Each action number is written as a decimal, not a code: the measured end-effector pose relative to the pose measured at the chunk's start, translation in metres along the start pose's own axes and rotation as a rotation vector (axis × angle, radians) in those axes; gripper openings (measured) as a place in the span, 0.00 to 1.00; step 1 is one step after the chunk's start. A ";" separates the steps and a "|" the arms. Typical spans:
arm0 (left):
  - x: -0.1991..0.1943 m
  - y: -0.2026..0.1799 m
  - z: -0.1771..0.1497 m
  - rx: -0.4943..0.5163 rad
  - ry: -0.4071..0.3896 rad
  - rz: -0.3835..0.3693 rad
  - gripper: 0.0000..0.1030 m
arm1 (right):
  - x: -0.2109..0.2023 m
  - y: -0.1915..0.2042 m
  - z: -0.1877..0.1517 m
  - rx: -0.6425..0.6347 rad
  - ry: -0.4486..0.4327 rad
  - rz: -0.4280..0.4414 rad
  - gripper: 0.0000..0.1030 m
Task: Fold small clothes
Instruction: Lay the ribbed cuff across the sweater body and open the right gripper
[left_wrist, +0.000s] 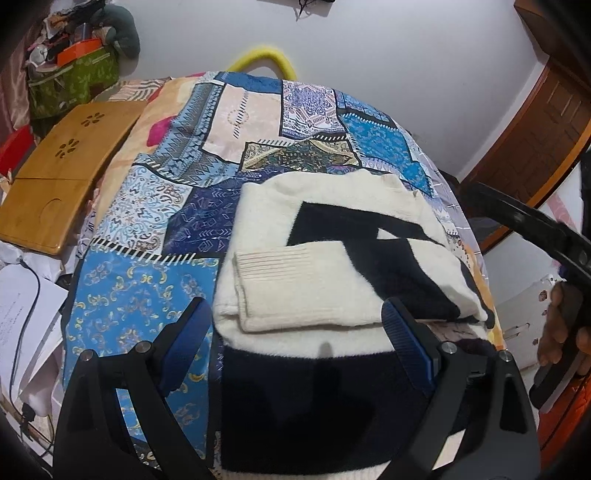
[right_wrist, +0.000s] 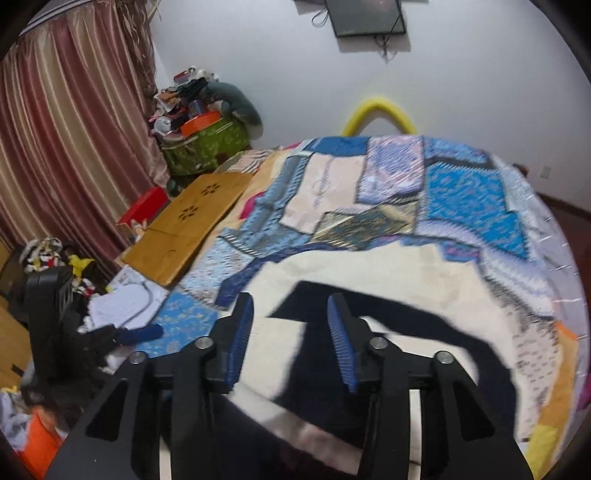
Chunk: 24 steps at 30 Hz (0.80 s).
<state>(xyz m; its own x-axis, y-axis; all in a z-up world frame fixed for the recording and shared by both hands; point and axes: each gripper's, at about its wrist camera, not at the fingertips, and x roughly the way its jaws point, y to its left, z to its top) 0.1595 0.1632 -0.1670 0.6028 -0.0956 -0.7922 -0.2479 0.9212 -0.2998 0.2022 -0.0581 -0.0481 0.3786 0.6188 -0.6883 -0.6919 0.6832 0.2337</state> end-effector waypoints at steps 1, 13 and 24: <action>0.002 0.000 0.002 -0.003 0.005 0.001 0.91 | -0.004 -0.005 0.000 -0.006 -0.006 -0.015 0.40; 0.034 0.026 0.044 -0.073 0.113 0.049 0.91 | -0.072 -0.095 -0.032 0.042 -0.066 -0.221 0.54; 0.079 0.036 0.027 -0.137 0.260 0.010 0.80 | -0.079 -0.153 -0.082 0.206 0.001 -0.268 0.54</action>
<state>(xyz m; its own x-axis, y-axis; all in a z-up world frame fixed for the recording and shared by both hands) 0.2183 0.1988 -0.2259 0.3898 -0.1966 -0.8996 -0.3633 0.8649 -0.3464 0.2284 -0.2431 -0.0858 0.5295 0.4063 -0.7447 -0.4290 0.8856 0.1782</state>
